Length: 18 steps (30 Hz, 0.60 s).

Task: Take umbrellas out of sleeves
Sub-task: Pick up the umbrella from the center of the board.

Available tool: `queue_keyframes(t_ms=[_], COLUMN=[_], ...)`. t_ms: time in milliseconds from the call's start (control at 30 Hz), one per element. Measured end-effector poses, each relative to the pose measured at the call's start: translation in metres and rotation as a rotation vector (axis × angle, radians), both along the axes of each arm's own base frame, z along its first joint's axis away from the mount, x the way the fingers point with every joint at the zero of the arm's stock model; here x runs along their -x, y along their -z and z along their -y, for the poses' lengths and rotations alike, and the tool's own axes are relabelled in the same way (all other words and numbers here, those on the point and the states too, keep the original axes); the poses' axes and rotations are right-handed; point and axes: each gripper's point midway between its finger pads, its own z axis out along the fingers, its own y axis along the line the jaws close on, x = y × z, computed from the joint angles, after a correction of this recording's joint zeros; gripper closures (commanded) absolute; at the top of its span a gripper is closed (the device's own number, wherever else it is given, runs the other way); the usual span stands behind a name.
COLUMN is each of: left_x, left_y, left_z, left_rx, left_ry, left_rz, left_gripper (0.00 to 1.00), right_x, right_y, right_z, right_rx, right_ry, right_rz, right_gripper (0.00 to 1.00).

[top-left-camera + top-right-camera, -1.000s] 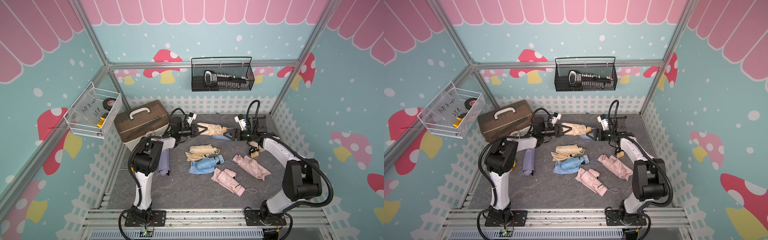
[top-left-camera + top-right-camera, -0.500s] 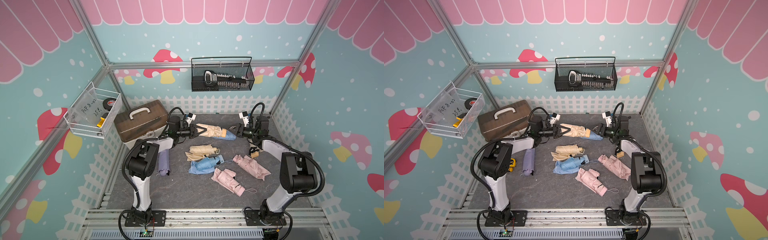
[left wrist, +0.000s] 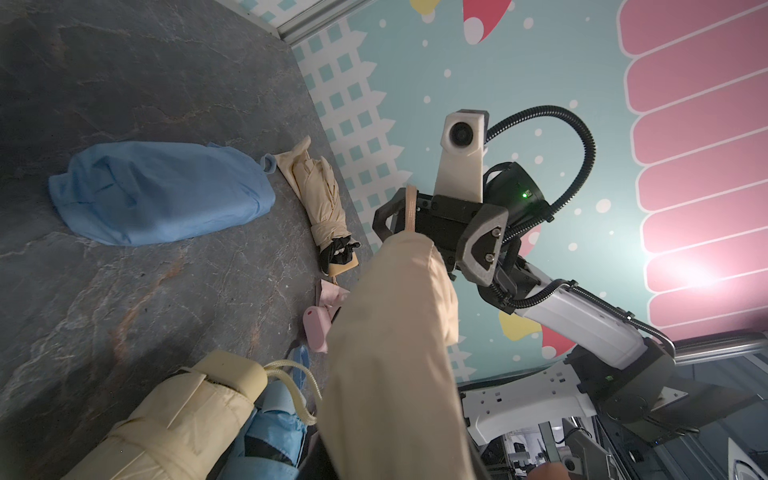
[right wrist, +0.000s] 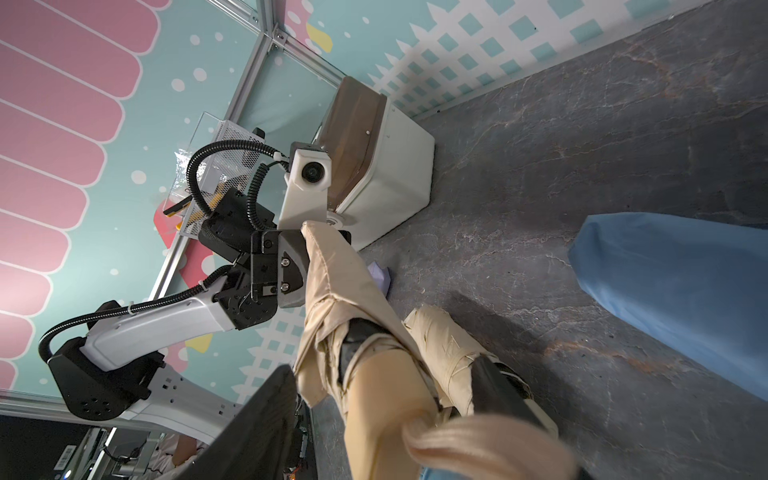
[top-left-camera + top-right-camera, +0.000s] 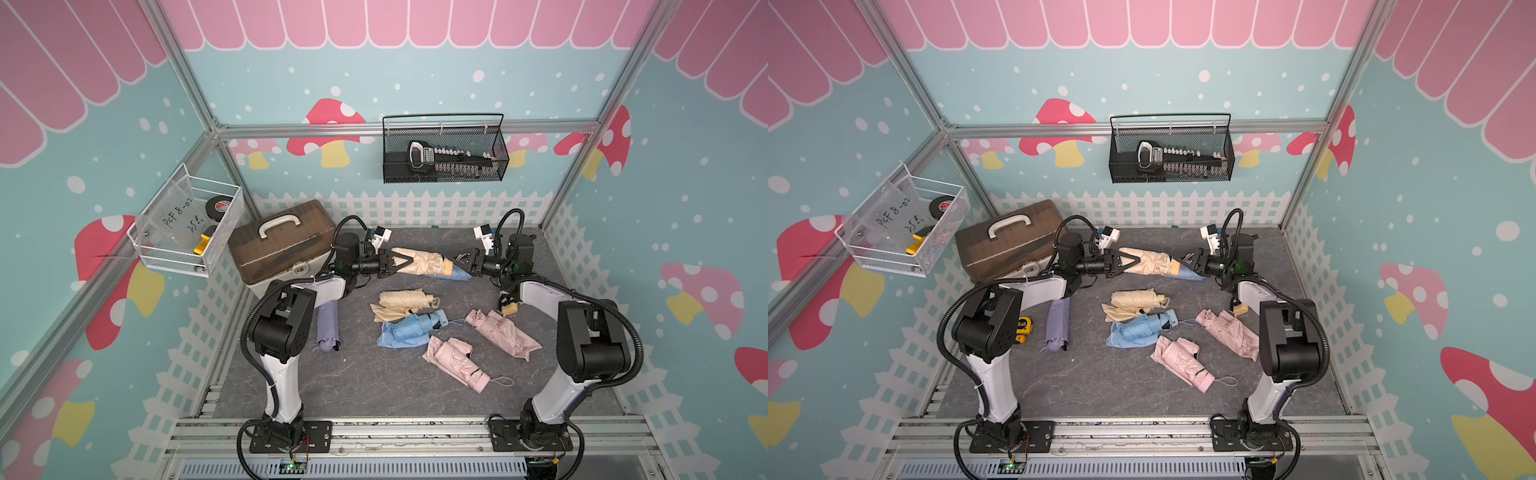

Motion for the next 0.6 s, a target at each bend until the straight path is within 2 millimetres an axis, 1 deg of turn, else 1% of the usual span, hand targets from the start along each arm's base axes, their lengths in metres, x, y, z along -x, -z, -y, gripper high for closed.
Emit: queue_keyframes(t_ms=[100, 167, 300, 367, 500, 600], left_x=[0.001, 0.002, 0.004, 0.004, 0.006, 0.006], left_y=[-0.004, -0.006, -0.007, -0.007, -0.007, -0.007], left_z=[0.000, 0.000, 0.000, 0.000, 0.001, 0.002], left_rx=[0.005, 0.008, 0.011, 0.011, 0.012, 0.013], left_ry=[0.004, 0.006, 0.010, 0.013, 0.016, 0.018], left_rz=[0.009, 0.010, 0.011, 0.009, 0.007, 0.008], left_gripper=[1.00, 1.00, 1.00, 1.00, 1.00, 1.00], right_x=[0.004, 0.008, 0.015, 0.018, 0.019, 0.020], right_y=[0.000, 0.000, 0.000, 0.002, 0.004, 0.004], right_z=[-0.004, -0.009, -0.019, -0.021, -0.021, -0.021], right_rx=[-0.005, -0.009, -0.015, -0.016, -0.018, -0.021], right_ry=[-0.021, -0.044, -0.084, -0.091, -0.093, -0.096], right_rz=[-0.005, -0.006, -0.007, -0.013, -0.021, -0.018], right_gripper=[0.42, 0.44, 0.51, 0.52, 0.67, 0.75])
